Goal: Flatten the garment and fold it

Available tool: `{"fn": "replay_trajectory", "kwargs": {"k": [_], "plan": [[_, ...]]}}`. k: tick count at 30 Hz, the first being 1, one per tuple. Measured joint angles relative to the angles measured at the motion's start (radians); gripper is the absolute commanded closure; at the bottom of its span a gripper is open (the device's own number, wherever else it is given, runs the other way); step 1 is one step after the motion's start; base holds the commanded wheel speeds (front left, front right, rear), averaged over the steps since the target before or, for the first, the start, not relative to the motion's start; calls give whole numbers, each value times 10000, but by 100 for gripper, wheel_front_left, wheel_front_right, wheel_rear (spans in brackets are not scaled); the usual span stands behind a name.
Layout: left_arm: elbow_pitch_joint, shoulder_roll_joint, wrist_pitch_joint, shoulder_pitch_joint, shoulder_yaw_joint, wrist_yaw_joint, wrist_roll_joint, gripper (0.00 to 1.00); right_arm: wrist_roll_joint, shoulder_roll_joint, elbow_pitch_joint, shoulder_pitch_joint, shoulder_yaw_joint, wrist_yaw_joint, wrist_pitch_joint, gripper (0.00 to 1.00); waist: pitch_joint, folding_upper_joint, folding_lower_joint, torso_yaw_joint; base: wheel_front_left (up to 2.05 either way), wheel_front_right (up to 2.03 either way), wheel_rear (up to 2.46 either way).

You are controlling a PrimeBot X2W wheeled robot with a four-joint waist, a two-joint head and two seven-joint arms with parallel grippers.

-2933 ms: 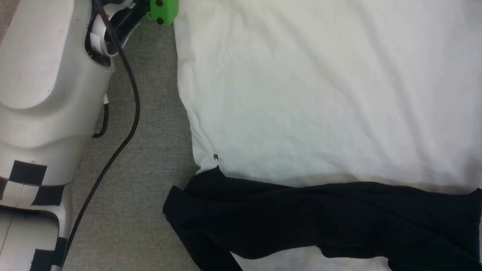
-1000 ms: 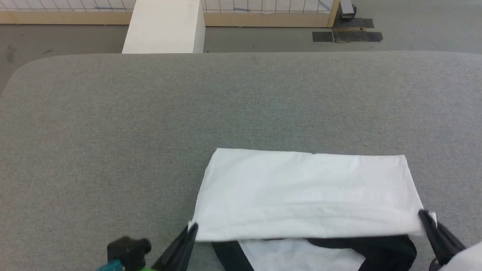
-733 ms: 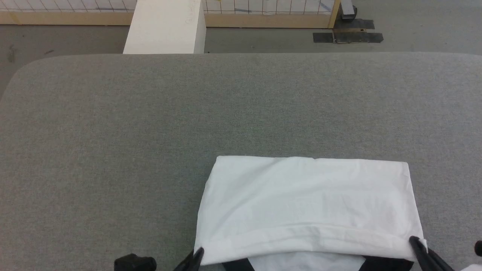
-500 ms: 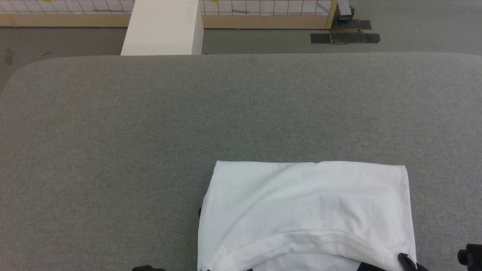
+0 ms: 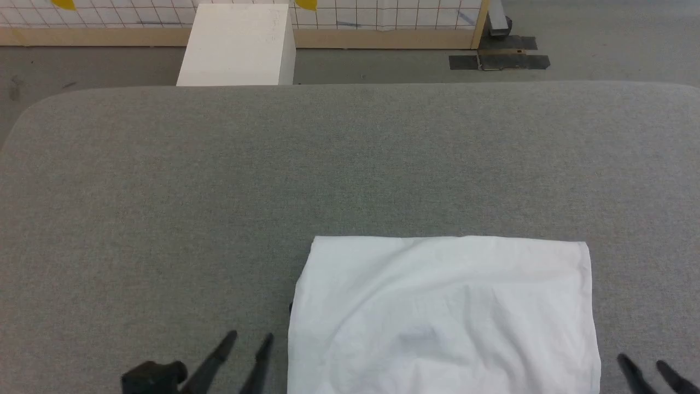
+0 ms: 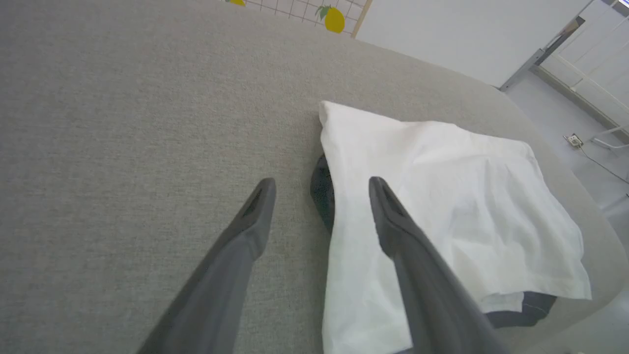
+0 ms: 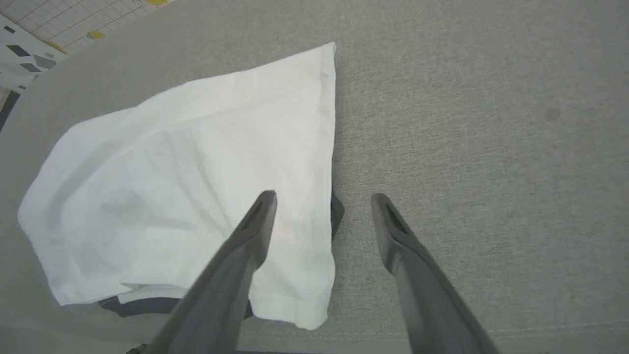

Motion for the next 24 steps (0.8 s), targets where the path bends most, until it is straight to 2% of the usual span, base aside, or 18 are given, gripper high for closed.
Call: {"fn": "replay_trajectory", "kwargs": {"k": [4, 5, 9, 13, 15, 24], "plan": [[-376, -213, -1365, -220, 654, 573, 786, 0, -589, 127, 121, -473, -407, 2, -430, 0, 56, 0, 0, 42, 0, 0, 0], [-441, -408, -1618, -324, 848, 798, 1049, 0, -796, 125, 211, -588, -349, 0, -477, 0, 69, 0, 0, 44, 0, 0, 0], [-612, -1204, -1910, -700, 1193, 1221, 1994, 0, -1289, 104, 780, -973, 123, 0, -500, 0, 119, 0, 0, 51, 0, 0, 0], [-604, -1835, -1912, -804, 1189, 1191, 2568, 0, -1607, 71, 1561, -1444, 491, 0, -433, 0, 222, 0, 0, 94, 0, 0, 0], [-518, -2027, -1923, -861, 1152, 1043, 2798, 0, -1657, 21, 2031, -1661, 650, 2, -416, 0, 287, 0, 0, 162, 0, 0, 0], [-190, -2320, -1954, -978, 1200, 587, 3310, 0, -1653, -82, 3868, -2236, 842, 2, -706, 0, 429, 0, 0, 552, 0, 0, 0]]}}
